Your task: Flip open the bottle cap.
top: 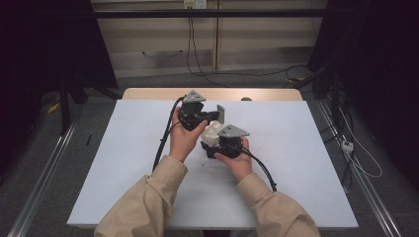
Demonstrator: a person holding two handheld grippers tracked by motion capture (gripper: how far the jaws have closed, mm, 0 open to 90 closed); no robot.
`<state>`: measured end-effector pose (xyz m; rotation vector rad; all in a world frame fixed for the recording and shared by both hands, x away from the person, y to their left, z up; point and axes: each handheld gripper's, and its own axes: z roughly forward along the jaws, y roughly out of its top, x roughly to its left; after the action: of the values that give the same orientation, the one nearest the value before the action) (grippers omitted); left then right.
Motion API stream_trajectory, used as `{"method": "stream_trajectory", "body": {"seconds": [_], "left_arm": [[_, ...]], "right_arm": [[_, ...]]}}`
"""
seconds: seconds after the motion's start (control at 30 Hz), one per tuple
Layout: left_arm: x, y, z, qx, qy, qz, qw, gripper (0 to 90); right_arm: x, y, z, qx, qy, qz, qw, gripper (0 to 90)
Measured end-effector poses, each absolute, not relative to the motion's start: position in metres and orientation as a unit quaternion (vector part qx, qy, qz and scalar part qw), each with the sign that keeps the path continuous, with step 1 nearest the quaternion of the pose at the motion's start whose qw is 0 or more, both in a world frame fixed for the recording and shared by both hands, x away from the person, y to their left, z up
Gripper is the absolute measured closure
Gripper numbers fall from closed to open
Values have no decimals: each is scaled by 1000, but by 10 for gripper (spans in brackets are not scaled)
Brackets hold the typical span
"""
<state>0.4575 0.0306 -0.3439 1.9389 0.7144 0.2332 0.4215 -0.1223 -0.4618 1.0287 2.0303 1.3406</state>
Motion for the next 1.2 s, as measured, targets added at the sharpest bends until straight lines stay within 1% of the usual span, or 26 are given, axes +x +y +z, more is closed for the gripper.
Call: {"method": "stream_trajectory", "body": {"seconds": [0.47,1.2], "left_arm": [[455,24,-346,813,289,89,498,900],[463,17,-350,808,297,89,501,900]], "right_arm": [[421,-122,-462,374,746,491,248,186],[422,-123,-462,375,746,491,247,186]]}}
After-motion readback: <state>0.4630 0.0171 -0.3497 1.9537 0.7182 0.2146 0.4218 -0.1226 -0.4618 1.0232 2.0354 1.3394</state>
